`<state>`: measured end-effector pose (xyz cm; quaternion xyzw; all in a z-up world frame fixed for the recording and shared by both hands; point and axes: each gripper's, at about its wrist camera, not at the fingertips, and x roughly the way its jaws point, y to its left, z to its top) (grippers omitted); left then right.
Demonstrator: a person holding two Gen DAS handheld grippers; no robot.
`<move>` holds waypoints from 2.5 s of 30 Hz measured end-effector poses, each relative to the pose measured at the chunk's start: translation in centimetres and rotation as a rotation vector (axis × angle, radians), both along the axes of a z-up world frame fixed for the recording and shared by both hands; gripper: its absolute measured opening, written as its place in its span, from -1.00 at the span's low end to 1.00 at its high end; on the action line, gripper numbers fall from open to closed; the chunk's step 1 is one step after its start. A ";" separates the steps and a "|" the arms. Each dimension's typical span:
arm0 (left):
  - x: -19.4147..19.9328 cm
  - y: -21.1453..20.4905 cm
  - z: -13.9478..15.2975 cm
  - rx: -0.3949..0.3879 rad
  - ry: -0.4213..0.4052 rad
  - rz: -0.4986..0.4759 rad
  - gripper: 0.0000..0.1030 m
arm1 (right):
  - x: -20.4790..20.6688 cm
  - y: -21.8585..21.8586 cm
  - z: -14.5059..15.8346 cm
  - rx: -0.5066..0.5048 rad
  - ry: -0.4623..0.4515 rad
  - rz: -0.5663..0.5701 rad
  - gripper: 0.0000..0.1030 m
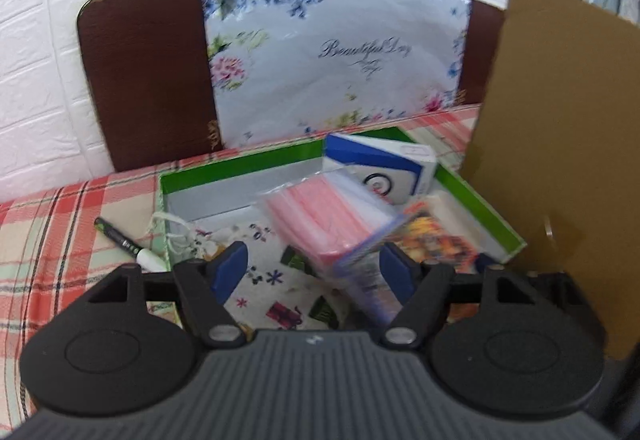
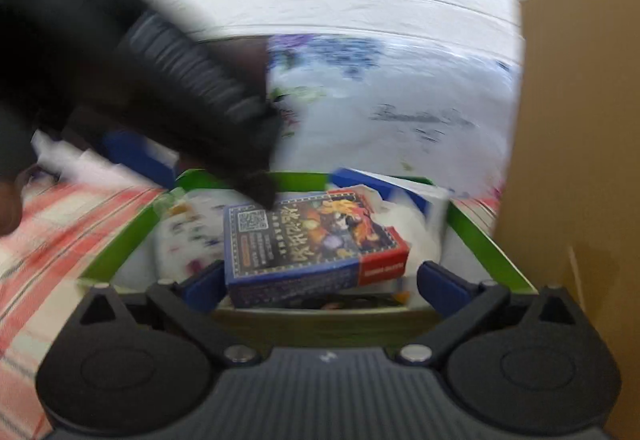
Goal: Organize objects
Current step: 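Carry the card pack into the green box and open the right gripper, then move the right gripper to the black white-capped marker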
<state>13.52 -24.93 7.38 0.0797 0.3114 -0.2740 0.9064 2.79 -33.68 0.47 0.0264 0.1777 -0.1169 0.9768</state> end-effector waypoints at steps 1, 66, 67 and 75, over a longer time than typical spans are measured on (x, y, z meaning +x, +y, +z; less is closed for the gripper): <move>0.2 0.4 -0.2 -0.012 0.018 0.007 0.45 | -0.4 -0.2 0.0 -0.003 -0.010 -0.010 1.00; -1.9 25.2 -5.9 0.051 -0.007 0.511 0.78 | 0.2 16.1 5.6 -0.040 0.105 0.380 -0.06; -1.4 25.9 -6.5 0.059 -0.016 0.533 0.78 | 1.3 16.9 5.6 -0.075 0.117 0.398 -0.10; -0.8 28.2 -9.3 0.015 -0.082 0.611 0.86 | 16.6 18.6 3.8 -0.172 0.356 0.387 -0.58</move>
